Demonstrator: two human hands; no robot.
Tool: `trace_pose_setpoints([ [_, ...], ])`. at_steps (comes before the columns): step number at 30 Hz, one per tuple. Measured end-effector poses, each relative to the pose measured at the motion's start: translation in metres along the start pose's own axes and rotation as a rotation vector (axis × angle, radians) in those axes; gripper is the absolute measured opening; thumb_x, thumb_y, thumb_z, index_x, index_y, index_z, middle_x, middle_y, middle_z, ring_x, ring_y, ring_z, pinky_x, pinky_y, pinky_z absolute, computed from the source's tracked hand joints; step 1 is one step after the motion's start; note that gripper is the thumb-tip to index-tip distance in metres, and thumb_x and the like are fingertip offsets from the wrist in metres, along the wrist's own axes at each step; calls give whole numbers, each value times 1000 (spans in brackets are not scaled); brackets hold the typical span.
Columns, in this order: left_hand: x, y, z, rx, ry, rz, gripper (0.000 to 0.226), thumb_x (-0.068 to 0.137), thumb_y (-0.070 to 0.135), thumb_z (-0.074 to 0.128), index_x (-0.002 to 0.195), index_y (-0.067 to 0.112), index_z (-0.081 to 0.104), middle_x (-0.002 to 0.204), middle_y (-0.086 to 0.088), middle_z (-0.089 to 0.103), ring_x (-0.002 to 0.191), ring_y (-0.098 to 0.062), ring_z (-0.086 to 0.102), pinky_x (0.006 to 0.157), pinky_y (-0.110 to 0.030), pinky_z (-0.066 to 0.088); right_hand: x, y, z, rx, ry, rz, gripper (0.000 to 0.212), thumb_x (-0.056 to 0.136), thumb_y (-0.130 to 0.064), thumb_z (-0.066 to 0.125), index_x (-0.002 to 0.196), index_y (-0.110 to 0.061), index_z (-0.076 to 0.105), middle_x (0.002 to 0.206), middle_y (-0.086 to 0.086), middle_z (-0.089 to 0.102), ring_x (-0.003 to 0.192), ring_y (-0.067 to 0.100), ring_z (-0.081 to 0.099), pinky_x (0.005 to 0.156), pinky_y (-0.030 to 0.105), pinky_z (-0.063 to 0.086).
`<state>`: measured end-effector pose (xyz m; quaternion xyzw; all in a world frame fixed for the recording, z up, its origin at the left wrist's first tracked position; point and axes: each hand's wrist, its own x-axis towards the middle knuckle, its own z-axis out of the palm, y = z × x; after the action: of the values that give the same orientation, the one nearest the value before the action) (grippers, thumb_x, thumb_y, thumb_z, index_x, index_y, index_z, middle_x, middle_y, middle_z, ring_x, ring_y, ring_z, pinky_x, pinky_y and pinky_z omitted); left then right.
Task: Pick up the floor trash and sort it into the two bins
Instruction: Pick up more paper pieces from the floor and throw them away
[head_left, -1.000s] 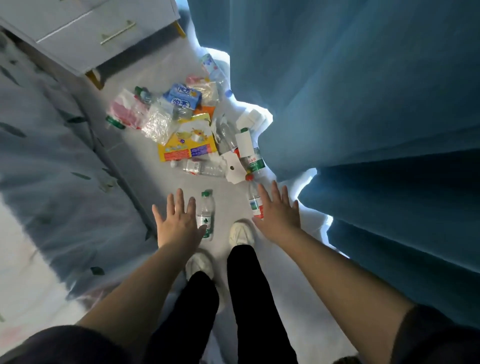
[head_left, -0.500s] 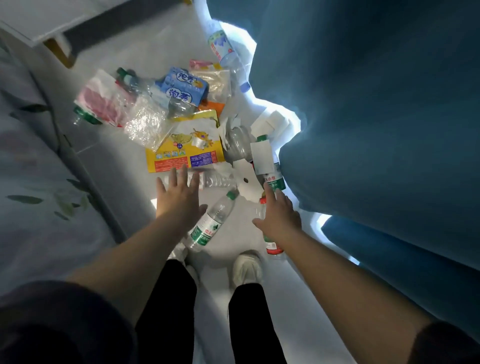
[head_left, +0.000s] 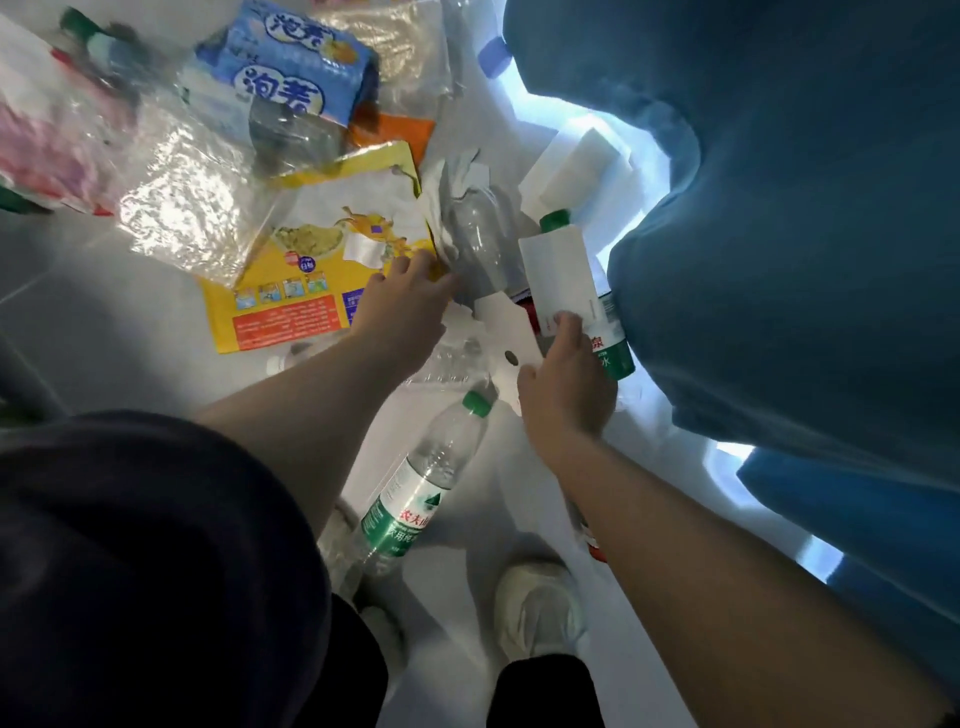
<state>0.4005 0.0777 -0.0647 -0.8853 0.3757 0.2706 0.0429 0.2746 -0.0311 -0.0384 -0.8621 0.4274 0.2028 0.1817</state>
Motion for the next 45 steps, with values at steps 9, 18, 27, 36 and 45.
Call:
trace_pose_setpoints([
  [9, 14, 6, 3, 15, 137, 129, 30, 86, 32, 63, 115, 23, 63, 119, -7, 51, 115, -27, 46, 97, -42, 36, 12, 19, -14, -64, 131, -324, 16, 85, -22, 67, 99, -14, 67, 107, 7, 55, 97, 25, 51, 82, 38, 39],
  [18, 41, -8, -26, -932, 223, -347, 17, 76, 23, 75, 84, 12, 65, 122, -17, 55, 109, -32, 54, 88, -25, 48, 29, 12, -23, -44, 1, -251, 21, 89, -24, 58, 104, -15, 70, 153, -4, 34, 134, 25, 32, 101, 41, 31],
  [27, 67, 6, -29, -992, 69, -505, 28, 89, 21, 64, 112, 6, 66, 101, -10, 63, 97, -28, 59, 89, -39, 50, 36, 10, -19, 111, 53, -276, 17, 86, -22, 64, 96, -11, 73, 151, 2, 35, 121, 26, 39, 91, 42, 46],
  [36, 38, 10, -48, -1009, 153, -547, 28, 86, 19, 67, 111, 9, 69, 106, -11, 68, 100, -27, 61, 88, -35, 50, 23, 15, -32, 272, 38, -177, 12, 87, -7, 58, 90, -3, 69, 125, 10, 50, 107, 24, 52, 81, 23, 39],
  [45, -51, 9, -107, -975, 95, -510, 18, 84, 17, 68, 97, 6, 73, 79, -10, 66, 82, -29, 65, 71, -27, 45, -19, 2, -102, 246, -34, -78, 16, 88, -11, 55, 91, -8, 70, 95, 12, 67, 78, 31, 63, 66, 46, 57],
])
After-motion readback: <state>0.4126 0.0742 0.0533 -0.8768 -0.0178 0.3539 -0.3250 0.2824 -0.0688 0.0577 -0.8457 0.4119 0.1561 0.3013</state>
